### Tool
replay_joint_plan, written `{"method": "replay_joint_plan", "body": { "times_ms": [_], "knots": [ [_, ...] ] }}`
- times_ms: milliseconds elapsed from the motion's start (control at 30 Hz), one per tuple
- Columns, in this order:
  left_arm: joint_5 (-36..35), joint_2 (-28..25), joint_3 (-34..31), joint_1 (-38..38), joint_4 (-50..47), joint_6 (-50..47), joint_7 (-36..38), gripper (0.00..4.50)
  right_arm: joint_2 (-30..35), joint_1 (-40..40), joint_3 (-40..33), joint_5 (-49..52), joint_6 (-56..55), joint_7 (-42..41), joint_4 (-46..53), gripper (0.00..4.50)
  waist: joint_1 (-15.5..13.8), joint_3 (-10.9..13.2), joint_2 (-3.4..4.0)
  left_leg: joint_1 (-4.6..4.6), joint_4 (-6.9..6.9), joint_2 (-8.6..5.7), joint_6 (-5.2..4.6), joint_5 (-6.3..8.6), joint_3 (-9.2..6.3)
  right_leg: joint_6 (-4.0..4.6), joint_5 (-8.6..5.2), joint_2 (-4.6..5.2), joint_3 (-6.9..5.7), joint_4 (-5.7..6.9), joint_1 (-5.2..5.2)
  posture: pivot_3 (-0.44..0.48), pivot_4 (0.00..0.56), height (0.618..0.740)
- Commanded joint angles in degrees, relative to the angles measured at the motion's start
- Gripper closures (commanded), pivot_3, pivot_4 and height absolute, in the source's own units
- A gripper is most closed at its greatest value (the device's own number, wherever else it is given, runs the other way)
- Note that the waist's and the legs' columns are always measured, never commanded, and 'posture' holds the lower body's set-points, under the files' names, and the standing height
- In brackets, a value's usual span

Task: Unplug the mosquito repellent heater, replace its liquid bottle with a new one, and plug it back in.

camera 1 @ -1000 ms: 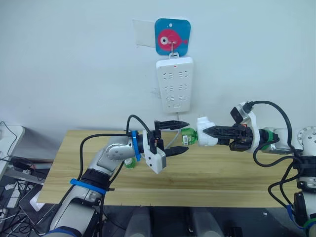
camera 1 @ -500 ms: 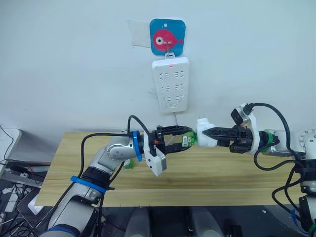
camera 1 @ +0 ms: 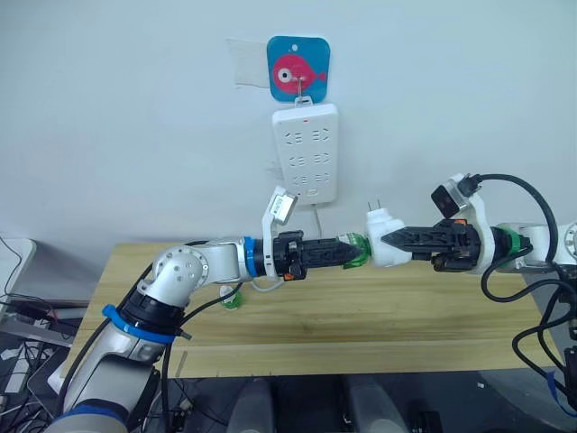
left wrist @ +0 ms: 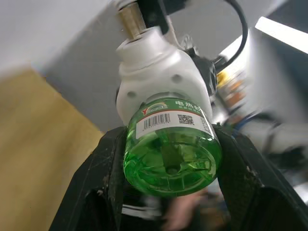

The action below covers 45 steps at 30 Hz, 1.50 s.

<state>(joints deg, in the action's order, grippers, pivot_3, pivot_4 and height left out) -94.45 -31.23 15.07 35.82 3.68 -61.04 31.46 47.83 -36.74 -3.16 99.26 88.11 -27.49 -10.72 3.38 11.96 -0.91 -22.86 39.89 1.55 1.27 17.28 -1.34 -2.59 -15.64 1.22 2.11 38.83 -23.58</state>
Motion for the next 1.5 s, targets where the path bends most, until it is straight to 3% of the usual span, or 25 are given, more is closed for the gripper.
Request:
{"method": "replay_joint_plan", "body": {
  "times_ms": [33,133,267,367,500,600,700,800,933,1267,1500],
  "knots": [
    [-4.5,1.7,-5.3,1.6,2.7,-4.3,-2.5,2.24,-0.3,-0.9,0.6,-1.6,1.6,-2.0,2.0,1.54,0.0,0.0,0.00,-0.05,-0.01,0.01,0.00,0.00,0.00,0.01,0.00,-0.02,0.00,0.01,-0.06,-0.094,0.181,0.740],
    [1.2,2.2,-6.6,0.4,-0.4,-5.0,0.9,2.24,-1.0,-0.7,0.1,-3.3,1.2,-2.3,2.0,1.54,0.0,0.0,0.00,-0.11,-0.02,0.00,0.02,-0.01,0.04,0.03,0.00,-0.03,0.06,0.05,-0.18,-0.096,0.185,0.740],
    [6.4,2.5,-9.1,-0.4,-3.4,-4.3,4.1,0.96,-1.8,-0.5,-0.8,-3.3,0.9,-2.1,0.9,1.54,-0.1,0.0,0.00,-0.09,0.00,0.00,0.02,-0.01,0.08,0.04,0.00,-0.01,0.11,0.09,-0.18,-0.095,0.188,0.740],
    [16.5,-1.6,-8.7,-1.1,-7.2,-1.3,11.0,0.03,-1.9,0.0,-1.8,-2.8,0.8,-1.8,-0.4,1.54,-0.1,0.0,0.00,-0.09,-0.02,-0.01,0.02,-0.01,0.09,0.04,0.00,-0.01,0.12,0.06,-0.18,-0.088,0.193,0.740],
    [33.7,-10.0,-6.4,-3.0,-12.0,10.5,24.5,0.03,-2.1,0.0,-2.4,-3.4,0.6,-1.2,-2.3,1.54,-0.1,0.0,0.02,-0.04,-0.09,-0.01,0.02,-0.01,0.15,0.09,-0.03,-0.06,0.16,0.08,-0.19,-0.082,0.197,0.740],
    [45.9,-12.0,-6.3,-6.8,-19.6,25.3,30.0,0.03,-2.3,-0.7,-3.0,-5.2,0.3,-1.3,-4.4,1.54,-0.3,0.0,0.03,-0.08,-0.14,0.01,0.02,-0.01,0.20,0.12,-0.04,-0.05,0.20,0.04,-0.24,-0.065,0.198,0.740],
    [63.6,-9.3,-4.7,-10.6,-21.6,48.1,30.1,0.03,-3.1,-1.8,-3.7,-6.8,0.4,-1.4,-6.9,1.54,-0.8,0.0,0.02,-0.10,-0.14,0.00,0.03,-0.01,0.27,0.12,-0.03,0.06,0.23,-0.01,-0.23,-0.054,0.198,0.740],
    [82.1,-5.4,-3.5,-11.8,-14.7,74.7,24.8,0.03,-3.9,-2.5,-4.2,-8.4,0.9,-2.1,-7.2,1.54,-1.6,0.0,0.02,-0.05,-0.10,-0.03,0.03,-0.01,0.39,0.20,0.02,0.07,0.27,0.00,-0.20,-0.049,0.197,0.740],
    [95.0,-1.6,-2.3,-11.9,-7.3,96.1,19.5,0.03,-4.9,-3.7,-4.9,-8.9,2.3,-2.4,-7.7,1.54,-1.8,0.0,0.02,-0.07,-0.07,0.01,0.01,0.00,0.39,0.21,0.04,0.07,0.27,0.02,-0.20,-0.042,0.196,0.740],
    [108.6,6.0,0.0,-5.5,5.8,110.8,7.3,0.03,-6.6,-4.4,-5.8,-7.9,4.4,-1.7,-6.3,1.54,-1.8,0.0,0.02,-0.10,-0.05,0.11,-0.02,0.01,0.32,0.15,0.07,0.23,0.24,0.07,-0.21,-0.056,0.189,0.740],
    [106.4,6.0,1.2,-4.4,6.2,116.2,4.9,0.03,-6.3,-3.8,-6.0,-7.5,4.4,-1.4,-5.5,1.54,-1.5,0.0,0.03,-0.10,-0.07,0.15,-0.02,0.01,0.33,0.15,0.07,0.23,0.24,0.06,-0.22,-0.070,0.179,0.740]
  ]
}}
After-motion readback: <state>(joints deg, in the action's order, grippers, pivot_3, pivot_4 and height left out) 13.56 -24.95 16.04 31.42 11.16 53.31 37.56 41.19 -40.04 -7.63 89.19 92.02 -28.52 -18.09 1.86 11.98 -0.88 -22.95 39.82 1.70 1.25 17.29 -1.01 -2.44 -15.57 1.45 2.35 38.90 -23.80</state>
